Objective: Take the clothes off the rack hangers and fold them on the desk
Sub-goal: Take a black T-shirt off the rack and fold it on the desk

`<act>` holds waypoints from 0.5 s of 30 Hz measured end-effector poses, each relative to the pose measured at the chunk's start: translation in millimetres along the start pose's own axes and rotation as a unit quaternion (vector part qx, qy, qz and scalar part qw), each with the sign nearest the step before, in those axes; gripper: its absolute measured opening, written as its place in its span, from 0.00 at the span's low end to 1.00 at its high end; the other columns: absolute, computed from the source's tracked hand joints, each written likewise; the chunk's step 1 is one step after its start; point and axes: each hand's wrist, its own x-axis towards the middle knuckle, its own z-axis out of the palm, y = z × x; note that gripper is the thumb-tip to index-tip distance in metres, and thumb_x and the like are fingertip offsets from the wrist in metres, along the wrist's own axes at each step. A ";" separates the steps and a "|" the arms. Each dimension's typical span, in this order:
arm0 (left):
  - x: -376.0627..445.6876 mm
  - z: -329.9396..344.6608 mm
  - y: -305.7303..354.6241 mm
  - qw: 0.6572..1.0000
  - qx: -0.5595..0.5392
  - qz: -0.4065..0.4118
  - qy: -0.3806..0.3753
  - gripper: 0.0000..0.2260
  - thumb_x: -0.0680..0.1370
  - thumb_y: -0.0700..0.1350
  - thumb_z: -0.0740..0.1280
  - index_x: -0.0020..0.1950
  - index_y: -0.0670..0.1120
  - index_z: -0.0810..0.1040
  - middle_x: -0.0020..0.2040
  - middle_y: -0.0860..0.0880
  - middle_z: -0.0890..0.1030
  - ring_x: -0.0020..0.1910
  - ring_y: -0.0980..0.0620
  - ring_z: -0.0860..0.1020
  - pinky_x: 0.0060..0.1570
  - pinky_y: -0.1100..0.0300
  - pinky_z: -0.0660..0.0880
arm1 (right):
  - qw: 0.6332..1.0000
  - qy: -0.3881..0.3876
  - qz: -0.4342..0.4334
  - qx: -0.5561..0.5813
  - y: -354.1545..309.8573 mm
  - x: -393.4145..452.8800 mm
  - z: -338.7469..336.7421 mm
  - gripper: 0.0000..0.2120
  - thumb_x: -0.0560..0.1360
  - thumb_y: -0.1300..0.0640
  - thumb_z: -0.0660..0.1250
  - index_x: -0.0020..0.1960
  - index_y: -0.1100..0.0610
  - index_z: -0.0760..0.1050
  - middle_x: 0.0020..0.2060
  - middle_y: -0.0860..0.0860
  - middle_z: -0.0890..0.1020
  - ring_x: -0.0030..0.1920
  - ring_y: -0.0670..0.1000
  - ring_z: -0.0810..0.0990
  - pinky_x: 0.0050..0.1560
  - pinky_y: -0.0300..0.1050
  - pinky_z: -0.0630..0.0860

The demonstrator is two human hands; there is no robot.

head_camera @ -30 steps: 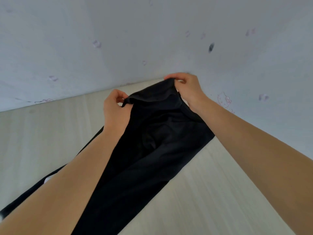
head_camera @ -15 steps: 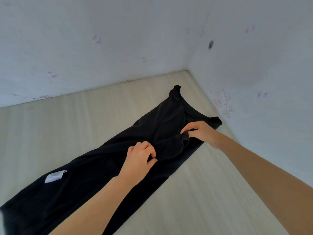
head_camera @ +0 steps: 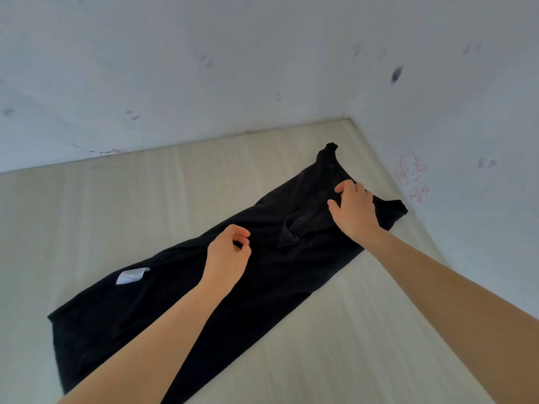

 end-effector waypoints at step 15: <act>-17.9 -168.2 -120.5 0.962 0.269 -0.049 0.017 0.20 0.72 0.58 0.72 0.61 0.54 0.72 0.56 0.54 0.74 0.56 0.51 0.72 0.59 0.49 0.63 | 0.919 -0.191 -0.333 -0.089 -162.1 -82.2 65.8 0.22 0.80 0.49 0.61 0.73 0.53 0.65 0.68 0.52 0.69 0.68 0.56 0.65 0.67 0.52 0.64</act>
